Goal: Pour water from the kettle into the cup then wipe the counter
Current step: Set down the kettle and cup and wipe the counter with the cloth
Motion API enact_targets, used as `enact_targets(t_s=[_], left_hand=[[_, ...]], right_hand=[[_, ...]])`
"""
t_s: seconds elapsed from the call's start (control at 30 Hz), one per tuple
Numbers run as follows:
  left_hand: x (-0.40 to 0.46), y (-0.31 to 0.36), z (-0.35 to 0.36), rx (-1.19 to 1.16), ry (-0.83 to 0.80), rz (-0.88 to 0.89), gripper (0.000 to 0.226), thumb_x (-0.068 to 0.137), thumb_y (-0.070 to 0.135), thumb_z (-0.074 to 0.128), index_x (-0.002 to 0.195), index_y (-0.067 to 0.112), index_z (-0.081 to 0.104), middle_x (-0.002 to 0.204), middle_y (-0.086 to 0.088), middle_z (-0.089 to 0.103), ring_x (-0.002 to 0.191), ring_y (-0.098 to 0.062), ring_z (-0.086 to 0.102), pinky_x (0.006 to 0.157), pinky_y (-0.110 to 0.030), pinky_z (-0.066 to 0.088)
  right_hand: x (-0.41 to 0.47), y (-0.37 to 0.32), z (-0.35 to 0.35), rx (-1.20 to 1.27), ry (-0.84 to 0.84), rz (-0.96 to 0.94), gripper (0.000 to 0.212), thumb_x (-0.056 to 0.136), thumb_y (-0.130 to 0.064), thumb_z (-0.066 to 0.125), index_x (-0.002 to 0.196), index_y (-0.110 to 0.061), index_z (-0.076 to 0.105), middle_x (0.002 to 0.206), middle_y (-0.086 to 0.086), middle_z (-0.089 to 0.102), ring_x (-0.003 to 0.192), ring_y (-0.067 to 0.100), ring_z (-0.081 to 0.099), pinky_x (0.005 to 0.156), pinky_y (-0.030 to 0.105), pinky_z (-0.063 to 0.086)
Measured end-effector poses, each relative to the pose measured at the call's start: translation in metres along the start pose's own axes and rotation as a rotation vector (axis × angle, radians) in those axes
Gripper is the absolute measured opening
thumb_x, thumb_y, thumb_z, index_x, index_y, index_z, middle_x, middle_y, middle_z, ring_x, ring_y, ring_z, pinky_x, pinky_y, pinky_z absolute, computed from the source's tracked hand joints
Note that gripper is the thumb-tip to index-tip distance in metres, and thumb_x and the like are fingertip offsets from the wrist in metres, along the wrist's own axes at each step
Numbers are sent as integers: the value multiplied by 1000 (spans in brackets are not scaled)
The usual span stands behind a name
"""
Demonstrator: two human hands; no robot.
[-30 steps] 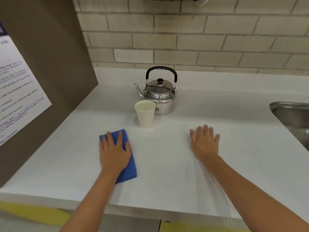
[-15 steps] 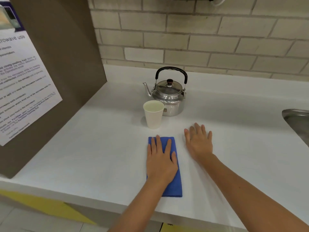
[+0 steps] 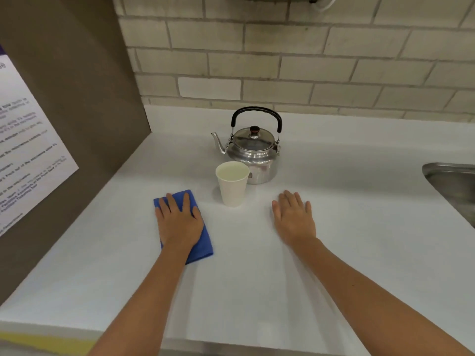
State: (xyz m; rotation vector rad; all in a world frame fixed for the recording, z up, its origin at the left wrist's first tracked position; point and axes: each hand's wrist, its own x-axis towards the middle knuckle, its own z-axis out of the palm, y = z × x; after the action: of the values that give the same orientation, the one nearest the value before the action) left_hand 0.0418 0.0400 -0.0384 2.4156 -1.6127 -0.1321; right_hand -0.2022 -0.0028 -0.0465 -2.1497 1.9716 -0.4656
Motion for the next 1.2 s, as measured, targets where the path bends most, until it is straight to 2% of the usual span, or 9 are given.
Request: enact_targets(t_s=[0.1, 0.33, 0.43, 0.63, 0.77, 0.93, 1.2], left_hand=[[-18, -19, 1, -37, -22, 121, 55, 97, 39, 20, 148, 24, 7, 158, -16, 4, 146, -32, 3, 119, -42, 2], [50, -83, -20, 12, 27, -12, 54, 97, 32, 29, 148, 19, 16, 155, -22, 15, 142, -39, 12, 118, -48, 9], [83, -66, -16, 33, -31, 10, 54, 97, 34, 23, 148, 21, 12, 157, -19, 11, 143, -38, 8, 118, -48, 6], [112, 7, 0, 27, -103, 251, 53, 97, 36, 21, 148, 21, 11, 158, -16, 7, 145, -35, 5, 120, -45, 2], [98, -3, 5, -27, -91, 418, 52, 97, 35, 24, 147, 22, 16, 158, -12, 11, 145, -29, 9, 120, -41, 3], [80, -28, 10, -74, -94, 408, 52, 96, 38, 22, 147, 27, 15, 159, -8, 8, 146, -26, 5, 120, -38, 1], [101, -2, 9, 13, -55, 405, 52, 97, 36, 23, 146, 24, 17, 157, -12, 14, 144, -31, 13, 119, -43, 8]], right_hand=[[0, 0, 0, 18, 22, 11, 47, 98, -36, 24, 138, -13, 34, 150, 2, 30, 141, 22, 15, 116, 46, 10], [0, -3, 0, 45, 54, 51, 45, 97, -35, 27, 137, -17, 36, 151, 2, 30, 142, 24, 15, 116, 43, 11], [-1, -3, 0, 58, 62, 62, 44, 97, -34, 27, 137, -18, 37, 151, 2, 30, 142, 24, 15, 116, 42, 11], [0, -2, 2, 83, 51, 93, 45, 97, -35, 26, 139, -20, 35, 152, 0, 28, 143, 21, 13, 117, 39, 8], [2, -3, 0, 81, 66, 90, 44, 97, -34, 28, 138, -20, 37, 151, 0, 31, 142, 21, 15, 116, 39, 10], [0, -6, 0, 81, 64, 97, 42, 97, -32, 30, 136, -19, 40, 149, 2, 34, 141, 23, 18, 115, 41, 13], [0, -11, -5, 49, 69, 92, 41, 98, -29, 32, 135, -16, 42, 147, 4, 37, 140, 24, 22, 115, 40, 17]])
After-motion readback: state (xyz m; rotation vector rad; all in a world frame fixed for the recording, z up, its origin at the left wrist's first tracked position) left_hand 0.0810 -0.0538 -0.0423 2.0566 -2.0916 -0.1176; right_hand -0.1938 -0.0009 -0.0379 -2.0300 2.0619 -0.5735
